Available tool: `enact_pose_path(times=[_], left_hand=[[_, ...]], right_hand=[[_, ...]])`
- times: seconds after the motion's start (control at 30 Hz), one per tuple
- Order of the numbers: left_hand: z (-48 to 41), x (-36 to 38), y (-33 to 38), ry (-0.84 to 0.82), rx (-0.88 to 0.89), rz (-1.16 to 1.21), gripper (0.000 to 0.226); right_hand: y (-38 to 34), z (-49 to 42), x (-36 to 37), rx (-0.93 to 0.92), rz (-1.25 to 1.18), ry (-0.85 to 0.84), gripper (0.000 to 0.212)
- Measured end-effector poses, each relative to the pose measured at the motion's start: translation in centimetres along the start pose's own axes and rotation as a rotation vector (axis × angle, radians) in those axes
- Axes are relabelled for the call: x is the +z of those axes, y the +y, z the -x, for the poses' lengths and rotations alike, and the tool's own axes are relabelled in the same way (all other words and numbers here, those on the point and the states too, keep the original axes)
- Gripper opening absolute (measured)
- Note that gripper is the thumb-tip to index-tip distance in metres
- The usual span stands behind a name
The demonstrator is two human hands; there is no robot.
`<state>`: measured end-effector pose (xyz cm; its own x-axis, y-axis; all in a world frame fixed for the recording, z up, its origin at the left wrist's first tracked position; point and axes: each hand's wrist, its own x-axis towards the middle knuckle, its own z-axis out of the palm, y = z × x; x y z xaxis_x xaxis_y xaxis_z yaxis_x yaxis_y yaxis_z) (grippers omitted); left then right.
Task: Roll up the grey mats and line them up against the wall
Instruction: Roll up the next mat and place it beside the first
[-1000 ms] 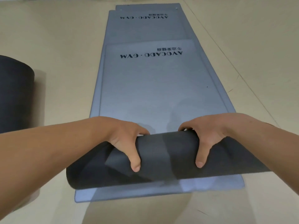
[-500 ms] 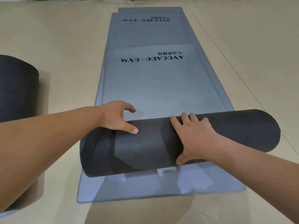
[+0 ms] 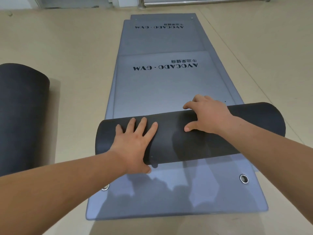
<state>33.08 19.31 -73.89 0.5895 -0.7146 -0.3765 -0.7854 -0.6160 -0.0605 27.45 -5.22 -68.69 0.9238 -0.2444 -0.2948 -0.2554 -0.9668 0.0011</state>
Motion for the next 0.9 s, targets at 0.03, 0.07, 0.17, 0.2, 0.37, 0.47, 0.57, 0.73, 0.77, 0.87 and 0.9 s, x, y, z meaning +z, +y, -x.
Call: enact_pose_path(times=[0.03, 0.07, 0.17, 0.2, 0.37, 0.47, 0.57, 0.73, 0.77, 0.87, 0.9], left_hand=[[-0.2, 0.4, -0.1, -0.004, -0.008, -0.003, 0.14], [-0.5, 0.6, -0.3, -0.006, -0.012, -0.009, 0.143], [-1.6, 0.7, -0.9, -0.019, -0.006, -0.041, 0.146], [-1.9, 0.4, -1.1, -0.026, 0.003, -0.049, 0.147], [-3.1, -1.7, -2.2, -0.058, 0.073, -0.04, 0.141], [-3.3, -3.0, -2.7, -0.071, 0.106, 0.026, 0.132], [-2.8, -4.1, -2.8, -0.155, 0.141, 0.17, 0.12], [-1.3, -4.2, -2.2, -0.556, 0.132, 0.501, 0.102], [-1.4, -4.0, -2.1, -0.608, 0.127, 0.537, 0.099], [-2.2, -3.6, -2.5, -0.658, 0.111, 0.623, 0.095], [-2.6, -3.6, -2.9, -0.652, 0.099, 0.638, 0.097]], right_hand=[[-0.2, 0.3, 0.1, -0.03, 0.015, -0.001, 0.073], [-0.3, 0.6, 0.2, -0.059, 0.011, -0.033, 0.071], [-0.2, 1.6, 1.2, -0.092, 0.063, -0.219, 0.121], [-0.4, 2.0, 2.0, -0.083, 0.132, -0.243, 0.14], [-0.5, 2.0, 4.7, -0.077, 0.308, -0.081, 0.151], [0.1, 1.1, 2.9, -0.141, 0.269, -0.067, 0.141], [0.5, 1.4, 1.3, -0.165, 0.202, -0.194, 0.134], [1.1, 3.0, -0.2, -0.105, -0.048, -0.663, 0.13], [1.2, 3.3, -0.1, -0.097, -0.081, -0.723, 0.133], [0.8, 4.1, -0.7, -0.11, -0.046, -0.643, 0.14], [0.6, 4.3, -1.0, -0.123, -0.004, -0.567, 0.138]])
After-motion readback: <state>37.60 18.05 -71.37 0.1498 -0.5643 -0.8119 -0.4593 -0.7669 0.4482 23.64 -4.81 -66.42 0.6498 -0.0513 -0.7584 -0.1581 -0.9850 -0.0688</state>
